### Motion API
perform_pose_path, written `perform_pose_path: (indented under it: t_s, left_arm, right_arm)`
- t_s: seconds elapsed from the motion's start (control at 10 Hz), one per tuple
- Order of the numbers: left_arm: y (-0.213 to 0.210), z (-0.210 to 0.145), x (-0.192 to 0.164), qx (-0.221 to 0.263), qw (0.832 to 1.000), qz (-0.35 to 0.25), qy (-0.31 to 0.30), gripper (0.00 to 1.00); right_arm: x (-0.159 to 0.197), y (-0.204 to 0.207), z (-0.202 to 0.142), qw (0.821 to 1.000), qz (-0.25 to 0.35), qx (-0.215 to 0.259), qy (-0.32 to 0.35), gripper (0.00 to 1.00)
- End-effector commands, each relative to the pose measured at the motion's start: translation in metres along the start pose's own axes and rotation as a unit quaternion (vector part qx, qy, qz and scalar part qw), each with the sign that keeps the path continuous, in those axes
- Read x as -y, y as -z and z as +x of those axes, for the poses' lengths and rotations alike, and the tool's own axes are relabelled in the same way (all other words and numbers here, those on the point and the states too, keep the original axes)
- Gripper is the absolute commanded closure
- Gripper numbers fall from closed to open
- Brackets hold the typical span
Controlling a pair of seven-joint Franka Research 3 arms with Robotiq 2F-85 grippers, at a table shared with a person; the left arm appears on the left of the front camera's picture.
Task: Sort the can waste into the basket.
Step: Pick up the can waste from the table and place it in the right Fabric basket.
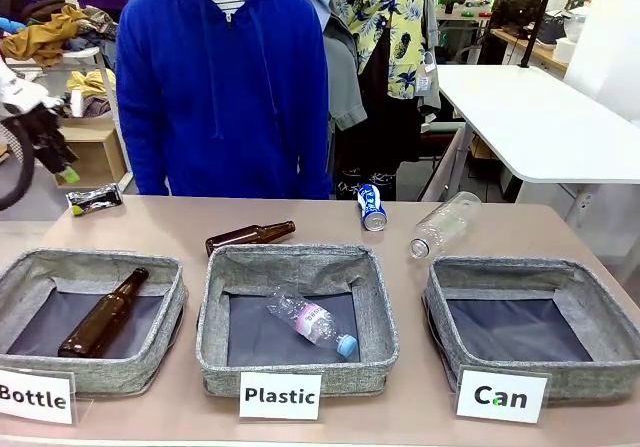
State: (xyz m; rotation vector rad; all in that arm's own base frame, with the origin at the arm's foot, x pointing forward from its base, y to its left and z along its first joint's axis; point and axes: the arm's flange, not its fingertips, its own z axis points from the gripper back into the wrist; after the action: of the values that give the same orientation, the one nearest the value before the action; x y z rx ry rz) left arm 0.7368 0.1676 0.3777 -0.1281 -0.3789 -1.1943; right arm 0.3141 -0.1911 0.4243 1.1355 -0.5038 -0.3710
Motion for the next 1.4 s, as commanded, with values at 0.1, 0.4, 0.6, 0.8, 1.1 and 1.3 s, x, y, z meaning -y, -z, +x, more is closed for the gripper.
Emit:
perform_pose_path:
  t_s: [0.1,0.4,0.6,0.8,1.1,1.3]
  left_arm:
    - [0.032,0.011,-0.002,-0.038,0.999,0.026,0.019,0.00]
    - [0.051,0.017,-0.005,-0.074,0.997,-0.029,0.006,0.00]
    - [0.054,0.015,-0.009,-0.085,0.995,-0.042,-0.015,0.00]
    - [0.066,0.012,-0.016,-0.097,0.994,-0.044,-0.028,0.00]
    - [0.080,0.007,-0.022,-0.118,0.991,-0.044,-0.039,0.00]
    - [0.079,0.007,-0.021,-0.127,0.990,-0.037,-0.045,0.60]
  right_arm:
    - [0.000,-0.001,0.001,1.000,0.009,0.004,-0.013,0.00]
    - [0.000,-0.001,0.001,1.000,0.009,0.004,-0.013,0.00]
    - [0.000,-0.001,0.001,1.000,0.009,0.004,-0.013,0.00]
    - [0.000,-0.001,0.001,1.000,0.009,0.004,-0.013,0.00]
    - [0.000,-0.001,0.001,1.000,0.009,0.004,-0.013,0.00]
    - [0.000,-0.001,0.001,1.000,0.009,0.004,-0.013,0.00]
